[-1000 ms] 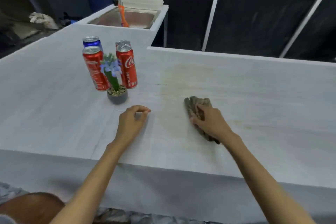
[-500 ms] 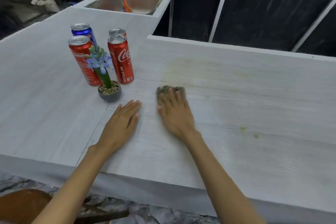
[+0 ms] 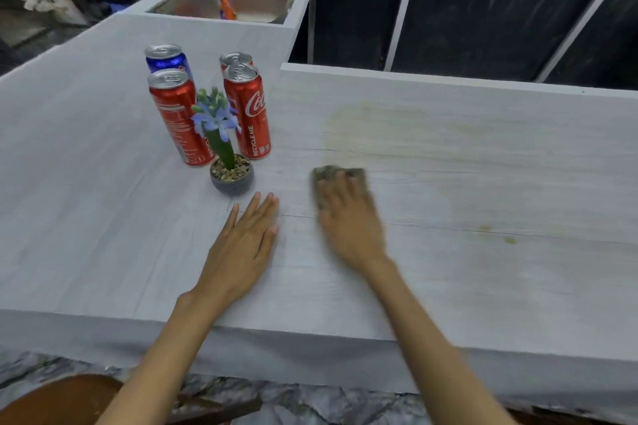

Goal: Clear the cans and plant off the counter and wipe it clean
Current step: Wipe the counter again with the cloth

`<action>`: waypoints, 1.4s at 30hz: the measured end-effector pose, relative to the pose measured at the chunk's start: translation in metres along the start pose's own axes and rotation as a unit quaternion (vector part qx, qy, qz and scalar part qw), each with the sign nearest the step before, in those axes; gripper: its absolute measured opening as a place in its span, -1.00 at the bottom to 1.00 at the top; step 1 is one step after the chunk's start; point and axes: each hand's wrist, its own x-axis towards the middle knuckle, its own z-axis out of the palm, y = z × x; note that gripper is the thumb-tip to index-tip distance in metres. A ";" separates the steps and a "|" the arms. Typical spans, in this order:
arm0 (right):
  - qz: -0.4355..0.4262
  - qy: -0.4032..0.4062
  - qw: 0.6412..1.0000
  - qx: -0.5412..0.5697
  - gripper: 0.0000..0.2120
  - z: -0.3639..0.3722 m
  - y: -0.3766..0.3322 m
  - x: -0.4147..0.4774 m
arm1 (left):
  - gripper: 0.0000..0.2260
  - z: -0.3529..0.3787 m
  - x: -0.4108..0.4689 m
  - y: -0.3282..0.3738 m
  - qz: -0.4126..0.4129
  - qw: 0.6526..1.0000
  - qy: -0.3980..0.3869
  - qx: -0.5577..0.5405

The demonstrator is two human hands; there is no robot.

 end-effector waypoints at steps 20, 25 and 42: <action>-0.113 -0.063 0.991 0.031 -0.49 0.011 -0.118 -0.096 | -0.34 -0.034 -0.057 -0.067 -0.049 0.998 0.027 0.002; 0.034 -0.105 0.994 -0.009 -0.32 -0.012 -0.005 -0.072 | -0.40 -0.037 -0.056 -0.069 -0.047 0.998 0.028 0.009; 0.162 -0.072 0.984 0.008 -0.41 -0.021 0.049 -0.070 | -0.46 -0.019 -0.036 -0.024 0.043 0.999 -0.014 -0.009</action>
